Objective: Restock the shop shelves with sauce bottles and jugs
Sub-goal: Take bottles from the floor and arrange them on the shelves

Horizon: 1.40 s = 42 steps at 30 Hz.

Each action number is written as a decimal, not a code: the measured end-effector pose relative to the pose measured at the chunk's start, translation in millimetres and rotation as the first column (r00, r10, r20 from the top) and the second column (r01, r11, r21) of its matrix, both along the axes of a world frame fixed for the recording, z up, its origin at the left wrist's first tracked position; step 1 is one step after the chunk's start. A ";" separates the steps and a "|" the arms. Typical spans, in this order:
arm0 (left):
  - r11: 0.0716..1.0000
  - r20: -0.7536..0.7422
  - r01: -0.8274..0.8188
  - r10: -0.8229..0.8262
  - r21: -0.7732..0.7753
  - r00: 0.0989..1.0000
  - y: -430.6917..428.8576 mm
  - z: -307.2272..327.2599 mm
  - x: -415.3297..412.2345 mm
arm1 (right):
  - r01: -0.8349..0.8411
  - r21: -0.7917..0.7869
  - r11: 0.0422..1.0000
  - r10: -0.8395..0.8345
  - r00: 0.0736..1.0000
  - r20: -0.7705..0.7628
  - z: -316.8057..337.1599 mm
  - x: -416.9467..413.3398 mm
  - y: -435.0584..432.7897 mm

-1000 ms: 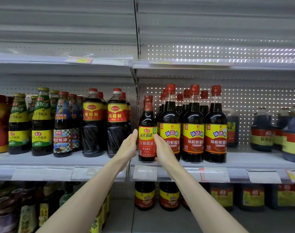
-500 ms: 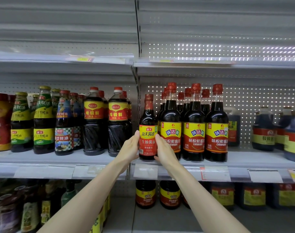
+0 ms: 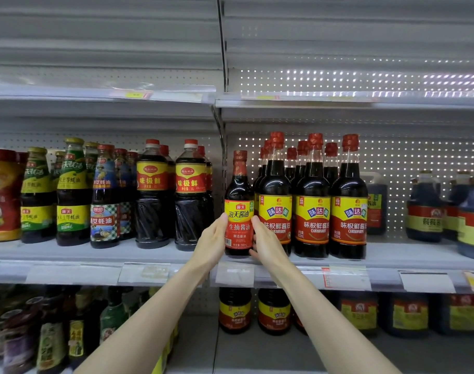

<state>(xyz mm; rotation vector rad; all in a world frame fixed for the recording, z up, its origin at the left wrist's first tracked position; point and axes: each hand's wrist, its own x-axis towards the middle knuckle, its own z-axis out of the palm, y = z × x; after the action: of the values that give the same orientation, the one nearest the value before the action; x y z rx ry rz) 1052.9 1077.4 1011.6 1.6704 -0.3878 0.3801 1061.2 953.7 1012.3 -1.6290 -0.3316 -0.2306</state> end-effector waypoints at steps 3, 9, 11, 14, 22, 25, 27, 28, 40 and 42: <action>1.000 0.003 0.001 -0.001 0.002 1.000 0.1 -0.6 -0.5 | 0.000 -0.010 1.000 0.000 1.000 0.008 -2.0 2.2 -0.5; 1.000 0.014 -0.008 0.007 0.014 1.000 -1.0 -0.3 -3.4 | 0.001 -0.029 1.000 -0.001 1.000 0.006 -1.7 1.8 -1.8; 1.000 0.020 -0.014 0.013 0.011 1.000 -1.6 -0.7 -2.8 | 0.005 -0.033 0.999 -0.005 1.000 0.003 -2.0 1.6 -2.0; 1.000 0.027 -0.018 0.017 0.015 0.999 -1.5 -2.4 -1.2 | 0.010 -0.032 0.999 -0.010 1.000 -0.002 -2.4 2.3 -1.7; 0.999 0.003 -0.024 0.024 0.023 1.000 0.1 -0.9 -4.2 | 0.013 -0.027 1.000 -0.013 1.000 -0.007 -2.5 0.6 -1.9; 0.998 0.009 -0.036 0.035 0.042 0.999 1.4 -0.1 -6.3 | 0.004 0.001 1.000 -0.004 1.000 0.011 0.6 -5.4 -4.3; 0.996 0.033 -0.069 0.067 0.055 0.997 1.9 -0.7 -8.0 | 0.019 0.015 1.000 -0.020 0.999 0.047 1.4 -11.2 -7.6; 0.994 0.050 -0.088 0.085 0.063 0.995 1.5 -0.8 -10.2 | 0.028 0.013 1.000 -0.029 0.997 0.069 1.6 -14.4 -10.2; 0.977 0.087 -0.177 0.168 0.117 0.982 -57.7 -17.0 -79.5 | 0.039 -0.099 0.994 -0.026 0.991 0.132 -23.9 -64.5 -99.4; 0.978 0.064 -0.182 0.176 0.101 0.982 -79.4 -31.7 -88.9 | 0.029 -0.101 0.994 -0.018 0.993 0.114 -36.7 -74.7 -124.4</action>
<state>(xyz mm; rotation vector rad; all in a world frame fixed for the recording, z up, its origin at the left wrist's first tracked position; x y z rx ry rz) 964.0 998.0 980.0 1.8083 -0.3025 0.5475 986.6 829.3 975.6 -1.7251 -0.4166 -0.3295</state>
